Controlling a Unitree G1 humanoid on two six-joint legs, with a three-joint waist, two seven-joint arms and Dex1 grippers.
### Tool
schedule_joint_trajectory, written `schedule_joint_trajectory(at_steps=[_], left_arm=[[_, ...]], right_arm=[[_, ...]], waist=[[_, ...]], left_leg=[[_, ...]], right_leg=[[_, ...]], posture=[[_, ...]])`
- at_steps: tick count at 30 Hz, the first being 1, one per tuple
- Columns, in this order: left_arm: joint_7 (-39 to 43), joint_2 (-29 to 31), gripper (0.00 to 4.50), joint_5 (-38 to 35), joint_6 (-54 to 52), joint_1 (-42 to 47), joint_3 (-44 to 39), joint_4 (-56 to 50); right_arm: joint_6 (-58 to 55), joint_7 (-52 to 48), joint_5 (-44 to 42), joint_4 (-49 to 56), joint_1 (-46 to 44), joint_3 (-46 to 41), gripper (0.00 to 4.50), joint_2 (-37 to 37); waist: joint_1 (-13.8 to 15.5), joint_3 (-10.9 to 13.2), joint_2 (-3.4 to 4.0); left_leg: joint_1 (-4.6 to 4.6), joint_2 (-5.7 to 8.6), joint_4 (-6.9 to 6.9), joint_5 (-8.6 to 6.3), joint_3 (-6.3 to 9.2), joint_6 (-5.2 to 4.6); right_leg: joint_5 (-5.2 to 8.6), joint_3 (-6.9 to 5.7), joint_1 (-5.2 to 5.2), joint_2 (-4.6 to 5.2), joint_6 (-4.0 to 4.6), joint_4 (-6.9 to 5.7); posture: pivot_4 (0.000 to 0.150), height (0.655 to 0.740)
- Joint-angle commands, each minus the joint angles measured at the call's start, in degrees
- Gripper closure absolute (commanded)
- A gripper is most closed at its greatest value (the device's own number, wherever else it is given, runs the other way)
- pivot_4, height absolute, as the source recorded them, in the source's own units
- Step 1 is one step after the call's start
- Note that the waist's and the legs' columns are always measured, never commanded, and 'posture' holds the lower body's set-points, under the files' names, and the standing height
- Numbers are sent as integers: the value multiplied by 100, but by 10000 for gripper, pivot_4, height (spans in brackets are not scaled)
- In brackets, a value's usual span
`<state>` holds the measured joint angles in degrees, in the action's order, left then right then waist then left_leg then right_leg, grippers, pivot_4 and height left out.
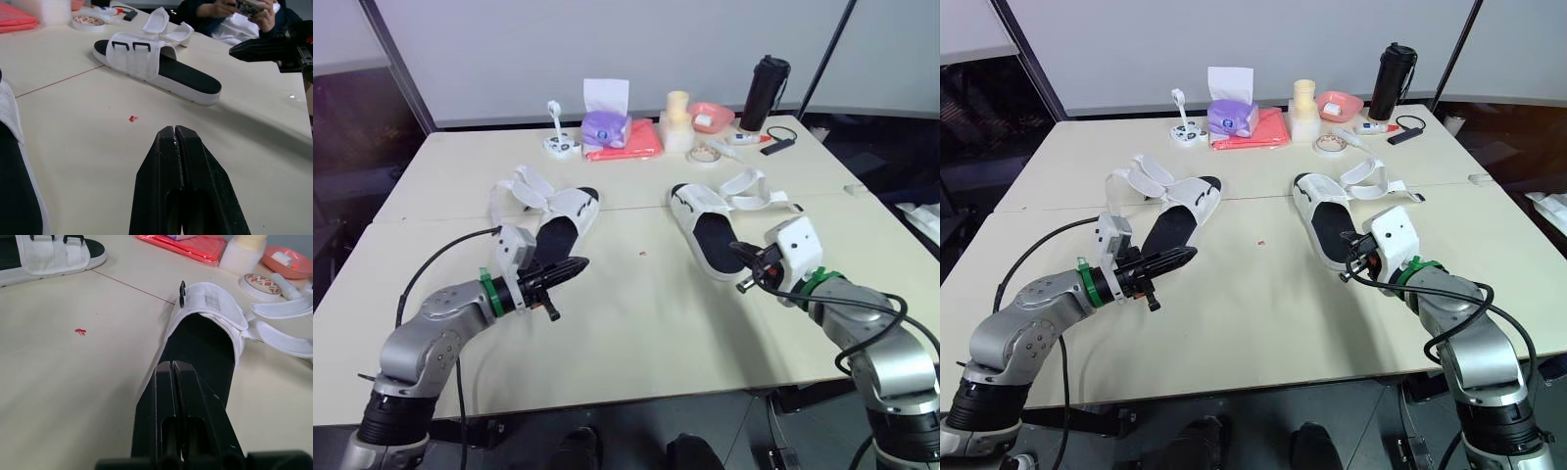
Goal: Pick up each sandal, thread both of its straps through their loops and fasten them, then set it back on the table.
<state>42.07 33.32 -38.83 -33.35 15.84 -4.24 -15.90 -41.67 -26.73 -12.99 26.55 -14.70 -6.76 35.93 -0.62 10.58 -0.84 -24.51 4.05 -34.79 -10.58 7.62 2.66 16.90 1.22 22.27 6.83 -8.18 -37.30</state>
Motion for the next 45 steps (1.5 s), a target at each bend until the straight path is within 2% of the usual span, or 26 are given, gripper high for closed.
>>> schedule_joint_trajectory(at_steps=[1, 2, 5, 8, 12, 13, 21, 25, 29, 33, 34, 35, 42, 45], left_arm=[[-44, -37, 44977, 15, 84, 53, -156, -156], [-50, -46, 44977, 22, 85, 53, -153, -161], [-84, -76, 45000, 31, 95, 59, -158, -166], [-98, -114, 45000, 88, 131, 92, -134, -153], [-125, -194, 45000, 203, 225, 150, -85, -119], [-126, -208, 45000, 226, 237, 153, -78, -119], [-252, -362, 45000, 353, 298, 14, -84, -296], [-328, -390, 45000, 364, 288, -47, -115, -378], [-386, -412, 45000, 375, 291, -67, -108, -421], [-430, -436, 45000, 393, 306, -63, -87, -438], [-436, -444, 45000, 402, 309, -61, -81, -441], [-442, -455, 45000, 411, 312, -59, -77, -443], [-476, -529, 45000, 463, 337, -84, -60, -462], [-481, -553, 45000, 463, 328, -72, -49, -454]], right_arm=[[151, 72, 211, -124, -274, 117, 45000, 86], [217, 72, 289, -216, -340, 181, 45000, 98], [578, 138, 734, -741, -682, 520, 37178, 193], [1252, 210, 1582, -1550, -1249, 1209, 23513, 414], [2248, 411, 2502, -3143, -2251, 1954, 2113, 341], [2438, 442, 2638, -3382, -2376, 2045, 893, 329], [4372, 1308, 4049, -6554, -3971, 3103, 893, -207], [4978, 1883, 4536, -7873, -4628, 3410, 893, -534], [5340, 2516, 4971, -8994, -5115, 3693, 893, -837], [5462, 2956, 5272, -9671, -5382, 3885, 893, -1039], [5478, 3015, 5318, -9775, -5416, 3919, 5946, -1068], [5485, 3079, 5358, -9868, -5442, 3942, 8834, -1091], [5555, 3385, 5490, -10120, -5537, 3973, 44599, -1126], [5715, 3443, 5471, -10064, -5557, 3930, 44599, -1078]], waist=[[-1, 0, 0], [-2, 0, 0], [-5, 0, 0], [-19, 1, 1], [-36, 1, 2], [-32, 2, 2], [-57, 3, 1], [-63, 3, 1], [-65, 3, 2], [-64, 3, 2], [-64, 3, 2], [-67, 3, 2], [-185, 3, 4], [-204, 4, 5]], left_leg=[[0, 0, 0, 0, 0, 0], [0, 0, 0, 0, 0, 0], [0, 1, 0, 0, -3, 0], [0, 1, 1, 0, -10, 0], [0, 2, 3, 2, -27, 2], [0, 2, 3, 2, -29, 3], [-1, 3, 12, 5, -34, 8], [-1, 3, 16, 7, -35, 11], [0, 3, 25, 11, -33, 18], [3, 4, 42, 19, -31, 29], [3, 3, 48, 22, -30, 33], [3, 4, 53, 25, -31, 37], [3, 3, 62, 31, -27, 45], [5, 2, 65, 31, -26, 45]], right_leg=[[0, 0, 0, 0, 0, 0], [0, 0, 0, 0, 0, 0], [0, 0, 2, 0, 0, 0], [0, 2, 3, 0, 0, 1], [-1, 3, 6, -1, 1, 0], [-1, 3, 7, -2, 1, 0], [-3, 5, 11, -2, 1, 5], [-3, 8, 15, -2, 1, 5], [-3, 9, 18, -3, 2, 4], [-5, 10, 23, -4, 4, 4], [-5, 10, 26, -4, 5, 4], [-5, 10, 29, -4, 5, 4], [-6, 11, 35, -7, 7, 0], [-5, 11, 36, -9, 7, -2]], posture=[[1500, 7400], [1500, 7400], [1500, 7400], [1500, 7400], [1500, 7400], [1500, 7400], [1500, 7400], [1500, 7400], [1500, 7400], [1500, 7400], [1500, 7400], [1500, 7400], [1500, 7400], [1500, 7400]])
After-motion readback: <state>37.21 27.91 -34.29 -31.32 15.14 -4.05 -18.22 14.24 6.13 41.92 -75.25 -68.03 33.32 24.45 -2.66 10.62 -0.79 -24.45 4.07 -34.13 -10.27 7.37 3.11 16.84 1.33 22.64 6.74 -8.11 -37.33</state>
